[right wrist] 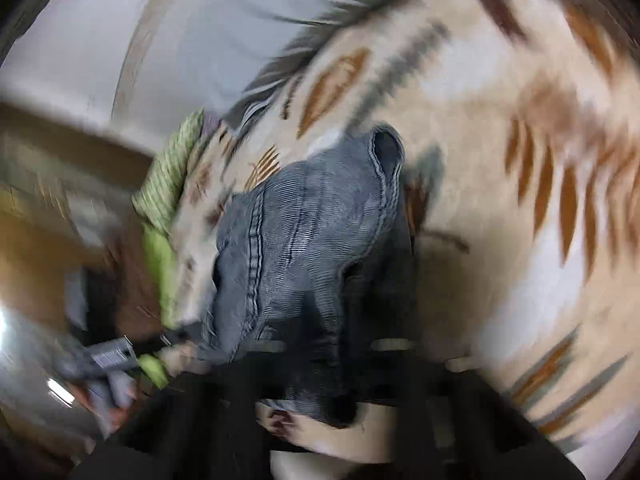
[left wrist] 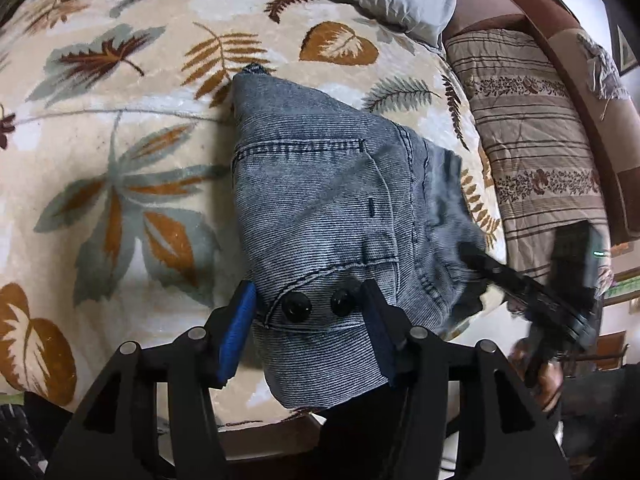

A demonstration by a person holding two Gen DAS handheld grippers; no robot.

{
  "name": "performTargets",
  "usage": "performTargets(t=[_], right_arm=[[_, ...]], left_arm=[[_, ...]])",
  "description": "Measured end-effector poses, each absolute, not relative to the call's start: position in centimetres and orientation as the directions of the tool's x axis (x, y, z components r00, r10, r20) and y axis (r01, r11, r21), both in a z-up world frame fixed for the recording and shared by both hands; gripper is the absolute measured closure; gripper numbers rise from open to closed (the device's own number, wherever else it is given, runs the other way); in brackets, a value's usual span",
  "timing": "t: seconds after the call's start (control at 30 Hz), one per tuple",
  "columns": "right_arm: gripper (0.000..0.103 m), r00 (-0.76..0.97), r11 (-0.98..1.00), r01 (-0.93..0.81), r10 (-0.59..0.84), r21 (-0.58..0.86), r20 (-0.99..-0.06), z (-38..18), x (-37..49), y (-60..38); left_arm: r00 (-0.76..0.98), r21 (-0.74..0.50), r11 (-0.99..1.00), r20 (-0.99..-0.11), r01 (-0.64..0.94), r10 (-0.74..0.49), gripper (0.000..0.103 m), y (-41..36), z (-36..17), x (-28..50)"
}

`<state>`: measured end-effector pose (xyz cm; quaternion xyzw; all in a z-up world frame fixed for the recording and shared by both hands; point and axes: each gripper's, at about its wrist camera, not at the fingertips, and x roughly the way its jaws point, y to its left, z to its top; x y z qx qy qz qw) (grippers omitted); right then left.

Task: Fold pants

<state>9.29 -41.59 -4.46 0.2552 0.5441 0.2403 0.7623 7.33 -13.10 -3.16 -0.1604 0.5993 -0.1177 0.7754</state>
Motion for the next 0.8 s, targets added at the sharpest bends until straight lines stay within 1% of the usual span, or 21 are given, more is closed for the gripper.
performTargets(t=[0.1,0.17,0.23,0.3,0.37,0.43,0.5,0.57,0.7,0.8], right_arm=[[0.094,0.36,0.827,-0.199,0.561,0.526,-0.746,-1.8,8.5,-40.4],[0.094,0.354,0.867,-0.231,0.497,0.441,-0.793,-2.3,8.1,-39.5],[0.094,0.334,0.889,-0.226,0.456,0.399,-0.825,-4.1,7.9,-39.2],[0.092,0.321,0.894,-0.193,0.448,0.405,-0.834,-5.8,7.8,-39.7],[0.093,0.331,0.889,-0.163,0.457,0.427,-0.826,-6.8,7.8,-40.0],[0.092,0.338,0.888,-0.152,0.459,0.434,-0.822,-7.2,7.7,-40.5],[0.089,0.336,0.887,-0.135,0.461,0.442,-0.821,-7.1,7.9,-40.5],[0.076,0.323,0.881,-0.112,0.469,0.459,-0.822,-6.6,8.1,-41.0],[0.075,0.377,0.832,-0.052,0.528,0.552,-0.761,-4.4,8.4,-43.2],[0.075,0.394,0.815,-0.03,0.542,0.579,-0.742,-3.8,9.5,-43.6]], left_arm=[[0.28,-0.314,0.949,-0.908,0.034,-0.311,0.05,-14.2,-3.2,6.7],[0.296,-0.267,0.962,-0.915,0.061,-0.273,0.05,-15.0,-3.6,6.3],[0.314,-0.242,0.967,-0.914,0.085,-0.256,0.049,-15.5,-3.9,6.1],[0.321,-0.231,0.969,-0.914,0.092,-0.248,0.046,-15.7,-4.3,6.1],[0.325,-0.228,0.969,-0.913,0.093,-0.245,0.041,-15.6,-4.7,6.3],[0.313,-0.268,0.961,-0.909,0.069,-0.276,0.039,-15.0,-5.2,6.5],[0.295,-0.326,0.945,-0.899,0.039,-0.322,0.039,-14.2,-5.4,6.7],[0.278,-0.358,0.933,-0.895,0.022,-0.35,0.039,-13.5,-5.1,6.8],[0.318,-0.375,0.927,-0.875,0.031,-0.364,0.04,-12.2,-3.0,7.2],[0.345,-0.385,0.923,-0.865,0.008,-0.364,0.04,-11.4,-2.2,8.3]])
